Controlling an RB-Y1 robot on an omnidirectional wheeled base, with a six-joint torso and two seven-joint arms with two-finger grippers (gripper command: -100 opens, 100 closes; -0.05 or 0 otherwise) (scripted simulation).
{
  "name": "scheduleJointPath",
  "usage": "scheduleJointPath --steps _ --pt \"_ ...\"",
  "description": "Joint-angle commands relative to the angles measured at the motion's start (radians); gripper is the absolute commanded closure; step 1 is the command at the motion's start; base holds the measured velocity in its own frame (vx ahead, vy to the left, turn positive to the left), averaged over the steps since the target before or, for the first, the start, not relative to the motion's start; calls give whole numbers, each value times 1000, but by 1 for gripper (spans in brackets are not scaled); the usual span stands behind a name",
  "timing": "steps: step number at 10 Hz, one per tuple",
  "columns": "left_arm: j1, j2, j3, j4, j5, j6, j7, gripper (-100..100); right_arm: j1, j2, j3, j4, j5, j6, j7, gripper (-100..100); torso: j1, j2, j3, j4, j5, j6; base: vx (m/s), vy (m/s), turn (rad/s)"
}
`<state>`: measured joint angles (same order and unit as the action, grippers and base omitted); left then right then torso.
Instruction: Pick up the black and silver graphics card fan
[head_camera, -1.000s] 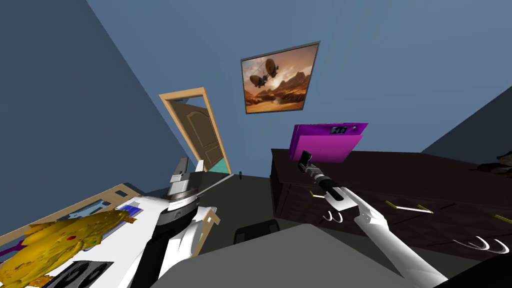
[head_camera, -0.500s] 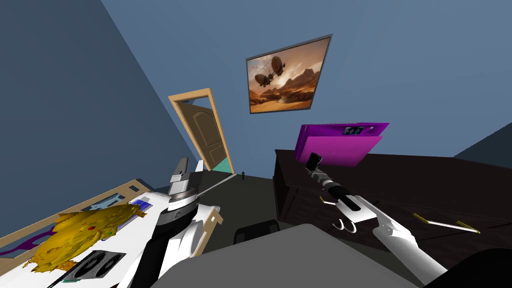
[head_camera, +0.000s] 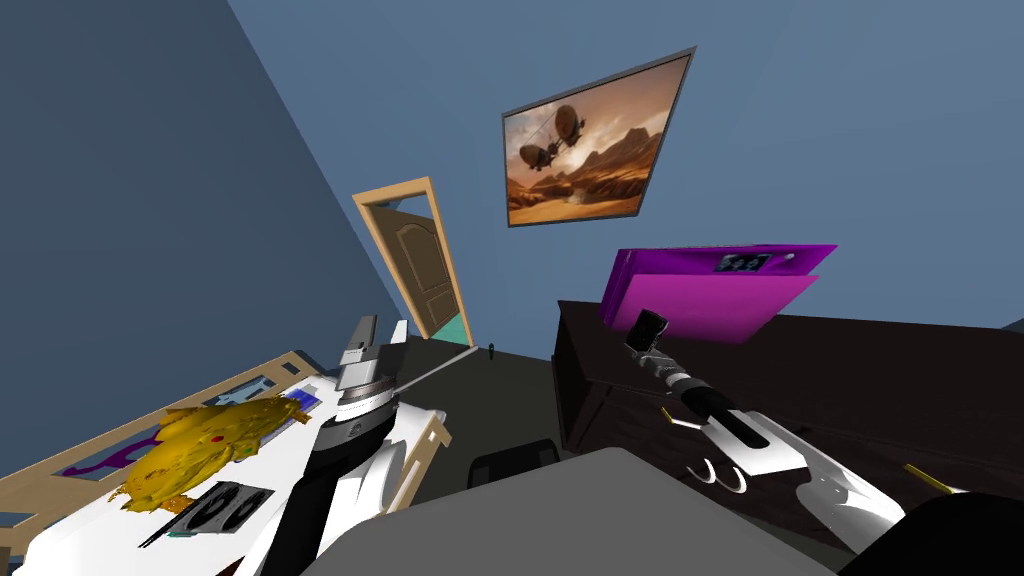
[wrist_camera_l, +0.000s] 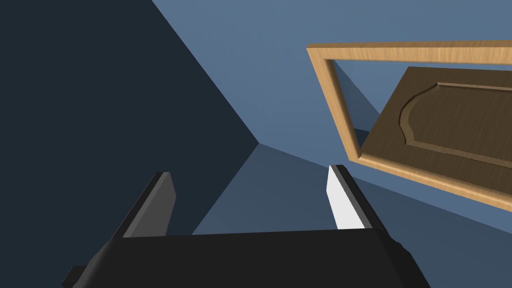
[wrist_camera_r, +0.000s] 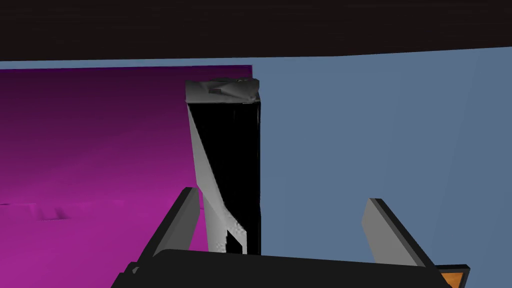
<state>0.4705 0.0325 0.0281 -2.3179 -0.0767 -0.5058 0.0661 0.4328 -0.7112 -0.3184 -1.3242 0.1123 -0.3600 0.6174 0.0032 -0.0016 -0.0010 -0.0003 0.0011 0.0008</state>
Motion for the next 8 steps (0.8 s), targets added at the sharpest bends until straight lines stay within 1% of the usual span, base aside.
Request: scheduleJointPath --steps 1,2,3,4,5,6,7,8 --pt "0 0 0 0 0 0 0 0 6 -6 0 7 -42 -14 3 -100 0 0 0 0 0 0 23 22 -31" --pt "0 0 0 0 0 0 0 0 45 -38 0 54 -76 -60 32 -100 -1 1 1 0 0 0 41 44 138" --pt "0 0 0 0 0 0 0 0 45 -38 0 59 -105 -74 32 -100 -1 1 0 0 0 -1 46 47 81" --pt "0 0 0 0 0 0 0 0 45 -38 0 59 -125 -74 32 -100 0 0 0 0 0 0 26 22 -13" --pt "0 0 0 0 0 0 0 0 84 -70 1 108 -160 -122 62 -100 -1 1 1 0 0 0 50 47 154" --pt "0 0 0 0 0 0 0 0 84 -70 1 111 -189 -134 62 -100 0 0 0 0 0 0 54 39 64" --pt "0 0 0 0 0 0 0 0 84 -70 1 111 -208 -134 62 -100 -1 0 0 0 0 0 33 17 -22" --pt "0 0 0 0 0 0 0 0 123 -102 1 158 -244 -183 91 -100 -2 1 0 0 -1 0 62 48 139"
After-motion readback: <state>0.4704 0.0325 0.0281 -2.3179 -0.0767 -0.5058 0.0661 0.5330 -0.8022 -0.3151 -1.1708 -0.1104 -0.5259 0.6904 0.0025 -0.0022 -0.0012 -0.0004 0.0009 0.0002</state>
